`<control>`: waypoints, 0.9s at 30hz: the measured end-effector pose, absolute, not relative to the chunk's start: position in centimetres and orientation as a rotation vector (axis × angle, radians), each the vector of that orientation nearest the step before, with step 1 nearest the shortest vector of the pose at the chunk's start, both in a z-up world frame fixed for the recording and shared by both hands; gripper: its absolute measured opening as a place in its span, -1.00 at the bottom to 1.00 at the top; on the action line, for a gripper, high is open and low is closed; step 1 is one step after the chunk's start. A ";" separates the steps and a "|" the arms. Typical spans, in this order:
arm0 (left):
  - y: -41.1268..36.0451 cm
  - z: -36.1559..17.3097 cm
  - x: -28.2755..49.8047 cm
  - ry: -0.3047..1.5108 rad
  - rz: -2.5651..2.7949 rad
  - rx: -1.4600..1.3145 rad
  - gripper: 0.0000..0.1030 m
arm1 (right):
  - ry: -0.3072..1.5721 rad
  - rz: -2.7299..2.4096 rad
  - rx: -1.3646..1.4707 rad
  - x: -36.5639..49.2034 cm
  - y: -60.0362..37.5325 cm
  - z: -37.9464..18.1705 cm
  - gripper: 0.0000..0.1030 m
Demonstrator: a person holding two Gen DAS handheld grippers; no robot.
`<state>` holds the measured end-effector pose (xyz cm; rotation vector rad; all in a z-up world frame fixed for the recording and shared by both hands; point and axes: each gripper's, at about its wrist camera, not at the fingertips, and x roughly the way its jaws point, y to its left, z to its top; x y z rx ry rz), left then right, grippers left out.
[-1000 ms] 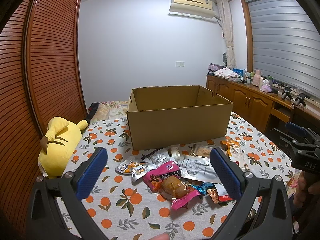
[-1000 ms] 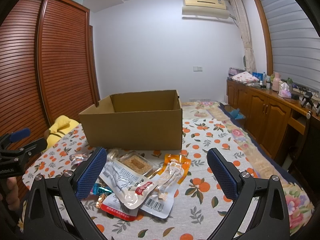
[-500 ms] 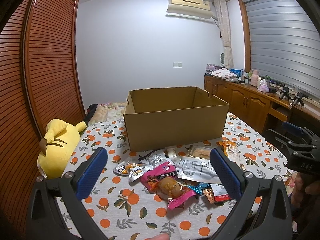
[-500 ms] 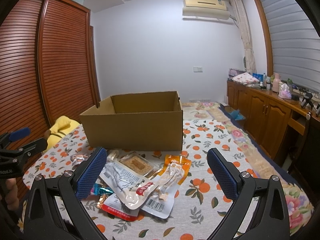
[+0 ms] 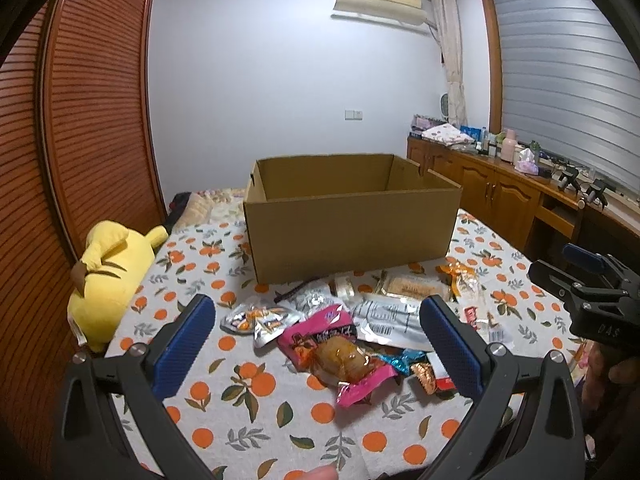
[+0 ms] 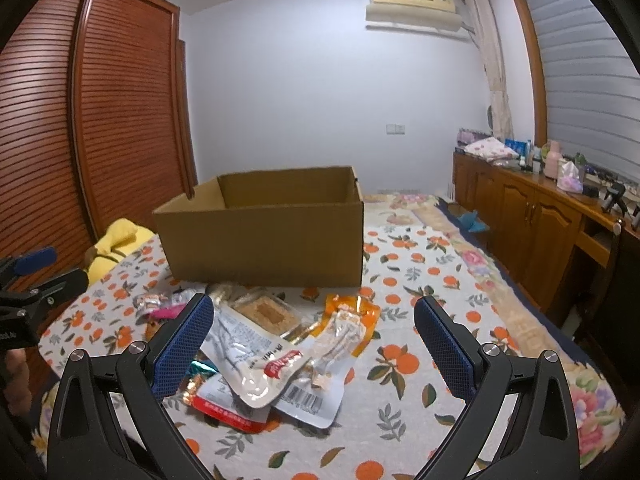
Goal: Organize snacks
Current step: 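Lower the right tool onto the orange-and-white chicken-feet pouch while the left tool approaches the white pouch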
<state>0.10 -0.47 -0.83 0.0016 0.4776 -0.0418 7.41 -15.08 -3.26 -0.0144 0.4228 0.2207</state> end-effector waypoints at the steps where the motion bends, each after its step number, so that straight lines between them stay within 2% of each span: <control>1: -0.4 -1.1 0.3 0.484 -0.043 0.000 1.00 | 0.429 0.216 -0.016 7.6 -15.2 -3.6 0.99; 16: 0.8 -5.1 2.5 0.608 -0.093 -0.043 1.00 | 0.604 0.204 -0.021 11.7 -18.8 -7.7 0.94; 27: 0.9 -6.7 4.2 0.675 -0.111 -0.071 1.00 | 0.757 0.314 0.041 16.3 -18.7 -9.5 0.64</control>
